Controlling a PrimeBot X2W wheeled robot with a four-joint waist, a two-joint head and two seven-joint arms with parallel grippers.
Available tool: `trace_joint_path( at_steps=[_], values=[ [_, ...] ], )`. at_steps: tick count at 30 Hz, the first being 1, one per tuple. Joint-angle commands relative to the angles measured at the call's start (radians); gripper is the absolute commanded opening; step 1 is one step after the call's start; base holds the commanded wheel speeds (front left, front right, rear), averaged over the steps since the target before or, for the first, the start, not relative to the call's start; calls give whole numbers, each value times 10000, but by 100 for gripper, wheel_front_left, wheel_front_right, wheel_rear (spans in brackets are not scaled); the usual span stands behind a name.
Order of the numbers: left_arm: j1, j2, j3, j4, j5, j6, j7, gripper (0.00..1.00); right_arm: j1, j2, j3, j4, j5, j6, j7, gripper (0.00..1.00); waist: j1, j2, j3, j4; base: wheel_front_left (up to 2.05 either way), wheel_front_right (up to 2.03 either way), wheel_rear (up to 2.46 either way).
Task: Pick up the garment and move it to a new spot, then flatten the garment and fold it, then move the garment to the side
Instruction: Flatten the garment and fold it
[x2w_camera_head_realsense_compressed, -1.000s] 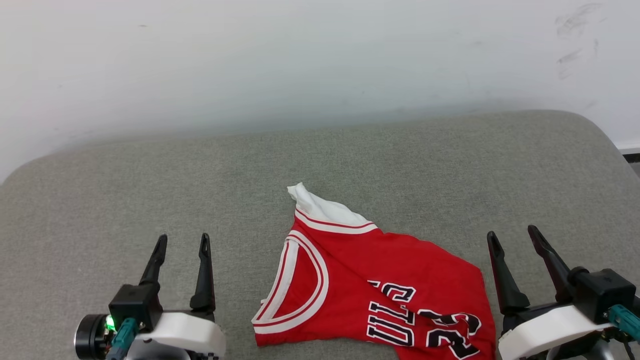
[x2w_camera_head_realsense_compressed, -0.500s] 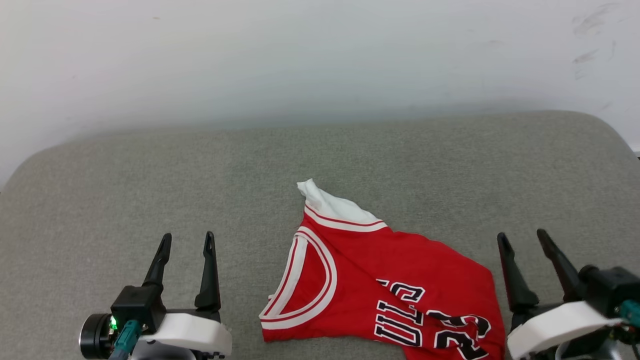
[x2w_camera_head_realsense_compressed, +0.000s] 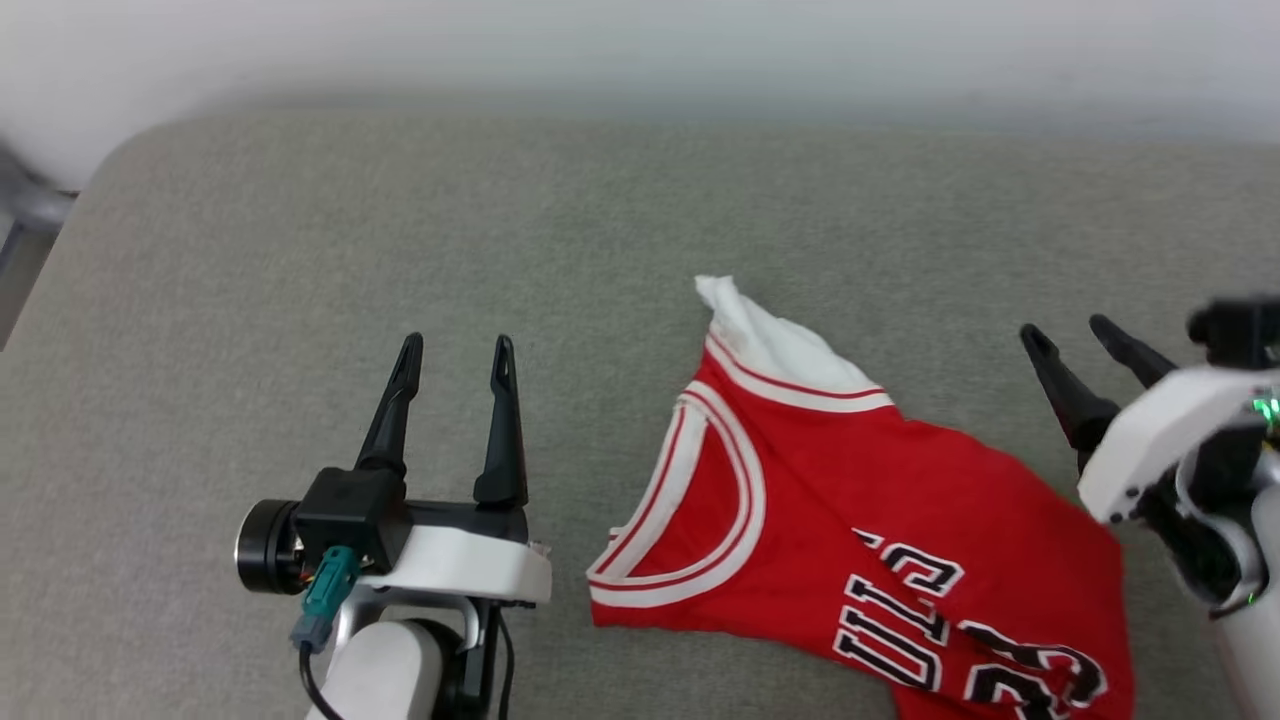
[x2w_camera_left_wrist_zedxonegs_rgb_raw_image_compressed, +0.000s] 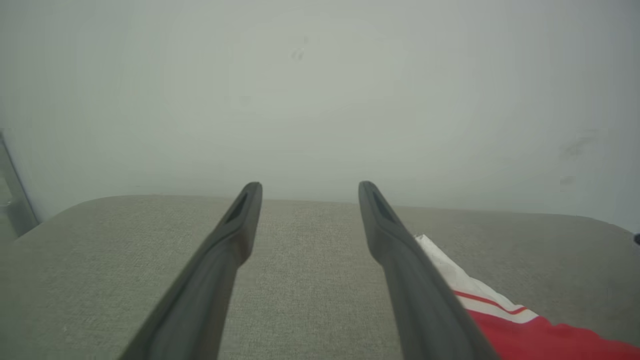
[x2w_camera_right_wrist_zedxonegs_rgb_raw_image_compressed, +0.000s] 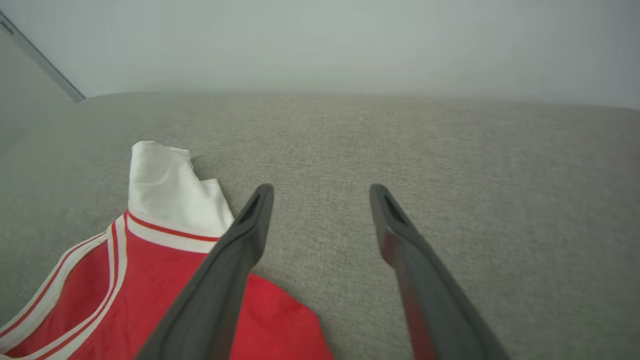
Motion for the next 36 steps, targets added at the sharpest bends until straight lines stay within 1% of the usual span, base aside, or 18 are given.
trace_joint_path(
  at_steps=[1, 6, 9, 15, 19, 22, 23, 24, 25, 26, 29, 36],
  values=[
    [-170, -87, 9, -49, 65, -60, -25, 100, -468, -270, 329, 164, 250, -3, 296, 100, -1, 0, 605, 602, 0, 0, 0],
    [-521, -428, -68, -163, 301, -184, -25, 100, -1989, -1391, 2331, 740, 1417, -3, 2154, 100, -1, 0, 1158, 1107, 0, 0, 0],
    [-669, -549, -126, -208, 352, -219, -25, 100, -2748, -1913, 3536, 848, 1992, -3, 2868, 100, -1, 0, 1459, 1364, 0, 0, 0],
    [-885, -664, -234, -277, 304, -210, -25, 100, -3928, -2586, 5720, 970, 2987, -3, 3645, 100, -1, 0, 1956, 1742, 0, 0, 0],
    [-914, -680, -328, -358, 164, -66, -25, 100, -4338, -2860, 7008, 1307, 3571, -3, 4182, 100, -1, 0, 2158, 1888, 0, 0, 0],
    [-940, -683, -452, -373, 45, 60, -25, 100, -4408, -2953, 7709, 1723, 4002, -3, 4715, 100, -1, 0, 2250, 1959, 0, 0, 0],
    [-947, -683, -496, -371, 7, 90, -25, 100, -4440, -2956, 7881, 1831, 4150, -3, 4824, 95, -1, 0, 2281, 1974, 0, 0, 0],
    [-955, -684, -529, -368, -5, 109, -25, 100, -4494, -2959, 8039, 1914, 4258, -3, 4875, 49, -1, 0, 2297, 1982, 0, 0, 0],
    [-963, -683, -553, -360, -37, 146, -25, 100, -4592, -2961, 8207, 1913, 4282, -3, 4836, 13, -1, 0, 2312, 1985, 0, 0, 0],
    [-967, -684, -573, -344, -69, 168, -25, 100, -4678, -2958, 8323, 1955, 4362, -3, 4760, 0, -1, 0, 2311, 1977, 0, 0, 0],
    [-922, -683, -574, -286, -80, 228, -25, 100, -5129, -2988, 8438, 1922, 4538, -3, 4261, 0, -1, 0, 2228, 1894, 0, 0, 0],
    [-755, -680, -380, -106, 44, 98, -25, 100, -5919, -3302, 7987, 1981, 4822, -5, 2648, 0, -1, 0, 1800, 1371, 0, 0, 0]
  ],
)
